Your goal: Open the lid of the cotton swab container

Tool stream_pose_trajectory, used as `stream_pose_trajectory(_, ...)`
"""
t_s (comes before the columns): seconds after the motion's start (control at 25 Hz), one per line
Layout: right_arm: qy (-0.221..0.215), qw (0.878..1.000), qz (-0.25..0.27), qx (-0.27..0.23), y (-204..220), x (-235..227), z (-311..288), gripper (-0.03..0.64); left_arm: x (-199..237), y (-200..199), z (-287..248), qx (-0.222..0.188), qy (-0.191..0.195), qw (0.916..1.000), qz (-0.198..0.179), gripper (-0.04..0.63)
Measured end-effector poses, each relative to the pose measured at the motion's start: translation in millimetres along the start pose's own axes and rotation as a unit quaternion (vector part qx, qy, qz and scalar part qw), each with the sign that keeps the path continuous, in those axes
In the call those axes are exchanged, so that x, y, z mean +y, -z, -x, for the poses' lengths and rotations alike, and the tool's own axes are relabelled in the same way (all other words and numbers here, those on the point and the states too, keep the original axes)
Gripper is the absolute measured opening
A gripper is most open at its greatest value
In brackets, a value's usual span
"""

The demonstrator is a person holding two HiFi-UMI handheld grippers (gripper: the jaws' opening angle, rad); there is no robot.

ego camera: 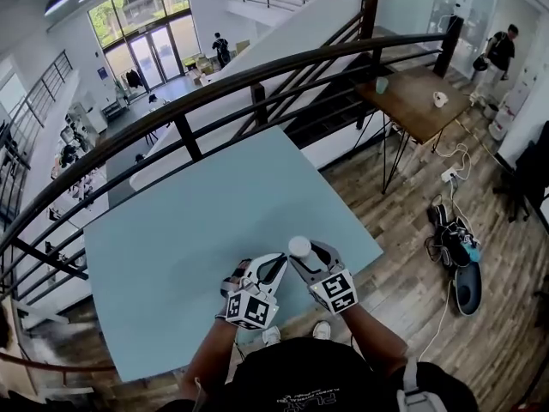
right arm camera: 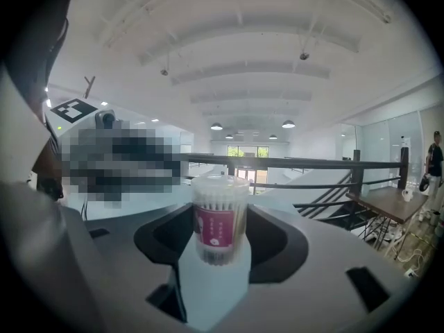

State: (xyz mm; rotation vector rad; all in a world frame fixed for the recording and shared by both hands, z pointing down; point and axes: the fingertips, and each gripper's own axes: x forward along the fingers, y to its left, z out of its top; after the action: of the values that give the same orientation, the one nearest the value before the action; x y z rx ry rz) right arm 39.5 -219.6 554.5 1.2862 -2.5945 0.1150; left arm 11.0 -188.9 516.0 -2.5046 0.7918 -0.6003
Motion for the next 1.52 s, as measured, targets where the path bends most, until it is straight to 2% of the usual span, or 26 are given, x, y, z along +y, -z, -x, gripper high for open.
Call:
stream_pose_trajectory(0.12,-0.012,1.0,0.005,0.001,0.5,4.3,3.0,0.245,-5.1,-4.3,-0.6,0.017,0.005,0.9982,-0.057,0.075)
stream_pose_trajectory(0.28,-0.02,1.0,0.019,0.001,7.3,7.6,6.4,0.245,-14.0,-0.3,-5.8,0.04,0.016,0.9928,-0.112,0.111)
stream_pose_trajectory(0.36,-0.024,0.999,0.03,0.003,11.2,8.9,8.3,0.245,-21.9,4.0,-9.5,0.051,0.028,0.9892,-0.134,0.143)
stream_pose_trajectory(0.48,-0.023,0.998,0.05,0.005,12.1,3.4,12.6,0.245,-29.3,0.3,-18.1,0.051,0.046,0.9854,-0.156,0.153)
stream_pose_trajectory(0.84,-0.036,0.993,0.108,0.013,13.1,8.9,8.4,0.245,-29.2,6.7,-22.6,0.078,0.063,0.9754,-0.196,0.153)
stream_pose_trajectory(1.08,-0.035,0.986,0.16,0.012,6.6,4.4,2.2,0.241,-24.3,7.5,-28.3,0.086,0.054,0.967,-0.234,0.152)
stream_pose_trajectory(1.32,-0.042,0.984,0.174,0.013,4.8,1.9,-1.7,0.235,-21.3,8.6,-31.8,0.089,0.056,0.9674,-0.231,0.147)
stream_pose_trajectory(1.52,-0.054,0.986,0.154,0.017,6.0,-0.1,-7.1,0.23,-17.0,10.9,-34.0,0.091,0.062,0.9694,-0.22,0.141)
